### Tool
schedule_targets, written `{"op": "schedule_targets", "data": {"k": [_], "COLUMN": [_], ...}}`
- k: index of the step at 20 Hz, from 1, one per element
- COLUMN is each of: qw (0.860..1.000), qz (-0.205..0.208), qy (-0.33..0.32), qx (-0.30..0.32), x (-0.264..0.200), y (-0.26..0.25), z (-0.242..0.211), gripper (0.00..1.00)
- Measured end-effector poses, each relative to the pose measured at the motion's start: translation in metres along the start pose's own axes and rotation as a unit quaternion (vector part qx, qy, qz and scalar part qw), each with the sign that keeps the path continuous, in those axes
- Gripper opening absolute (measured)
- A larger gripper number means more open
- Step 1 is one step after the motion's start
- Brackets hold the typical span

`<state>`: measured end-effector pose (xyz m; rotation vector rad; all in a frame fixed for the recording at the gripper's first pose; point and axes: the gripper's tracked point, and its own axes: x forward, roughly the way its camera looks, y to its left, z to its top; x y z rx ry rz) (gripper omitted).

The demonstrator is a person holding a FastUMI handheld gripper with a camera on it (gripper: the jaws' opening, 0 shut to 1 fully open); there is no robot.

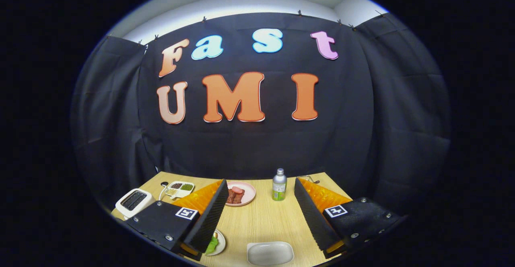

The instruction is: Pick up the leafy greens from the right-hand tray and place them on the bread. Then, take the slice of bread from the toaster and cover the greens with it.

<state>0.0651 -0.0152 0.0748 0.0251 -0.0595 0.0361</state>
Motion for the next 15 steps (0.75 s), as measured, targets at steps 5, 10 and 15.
{"op": "schedule_targets", "data": {"k": [5, 10, 15], "qw": [0.999, 1.000, 1.000], "qz": [-0.024, -0.018, -0.010], "qy": [-0.014, -0.012, -0.015], "qx": [0.020, 0.012, 0.012], "x": [-0.009, -0.011, -0.009], "y": [-0.031, -0.039, -0.044], "z": [0.005, 0.001, 0.003], "gripper": [0.98, 0.98, 0.98]}}
